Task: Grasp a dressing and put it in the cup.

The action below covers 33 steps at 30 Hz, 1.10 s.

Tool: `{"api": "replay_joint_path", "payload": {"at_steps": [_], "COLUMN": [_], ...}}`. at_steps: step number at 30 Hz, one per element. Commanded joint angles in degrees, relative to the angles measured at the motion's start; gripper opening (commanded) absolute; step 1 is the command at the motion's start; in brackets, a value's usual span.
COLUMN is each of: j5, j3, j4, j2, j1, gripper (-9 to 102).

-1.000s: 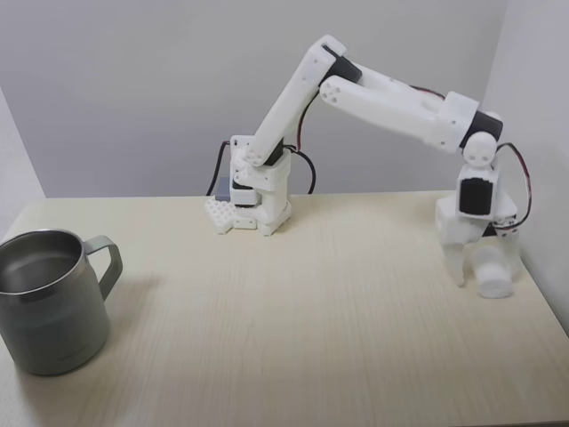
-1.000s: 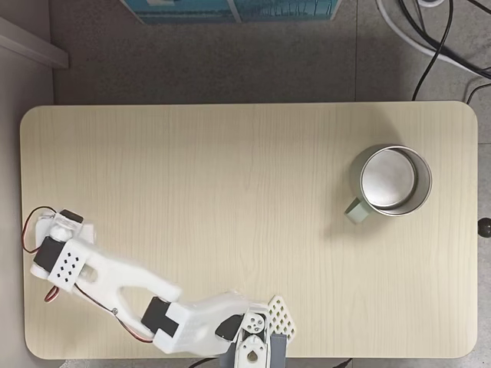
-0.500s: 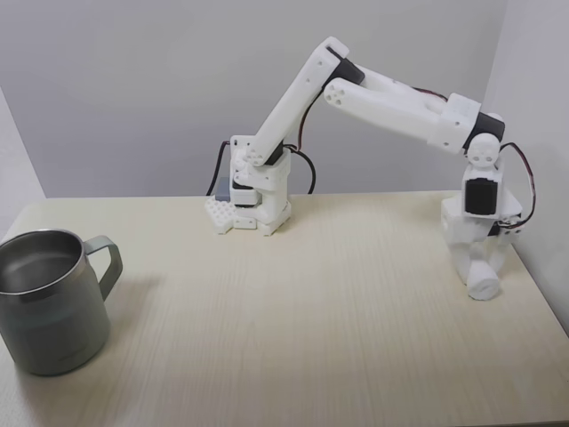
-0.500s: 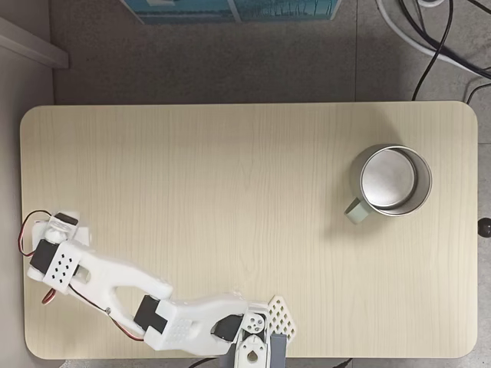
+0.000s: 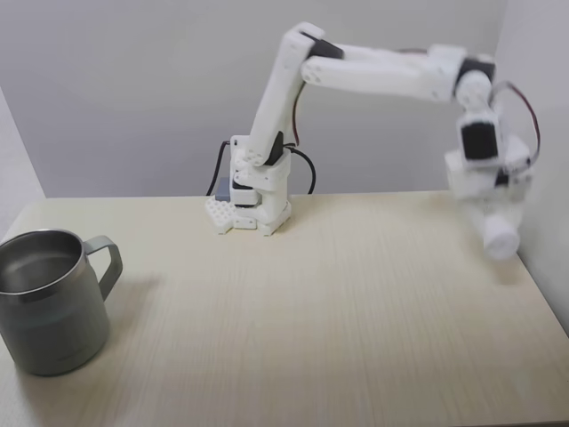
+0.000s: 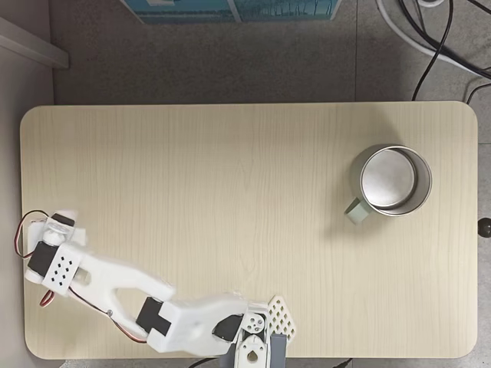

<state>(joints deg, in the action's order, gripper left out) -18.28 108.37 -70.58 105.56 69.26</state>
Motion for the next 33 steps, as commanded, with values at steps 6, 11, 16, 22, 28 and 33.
{"api": "replay_joint_path", "payload": {"at_steps": [6, 11, 16, 22, 28, 33], "j5": [3.78, 5.1, 5.8, 4.39, 5.36, 8.96], "j3": [3.08, 2.9, 1.58, 0.35, -0.79, -0.44], "j4": [-7.03, -11.6, -14.77, -15.21, -13.18, -10.99], "j2": [-18.54, -29.27, -40.43, -48.87, -50.98, -47.11], "j1": [-10.9, -20.83, -34.28, -55.37, -77.26, -92.55], "gripper": [0, 0, 0, 0, 0, 0]}}
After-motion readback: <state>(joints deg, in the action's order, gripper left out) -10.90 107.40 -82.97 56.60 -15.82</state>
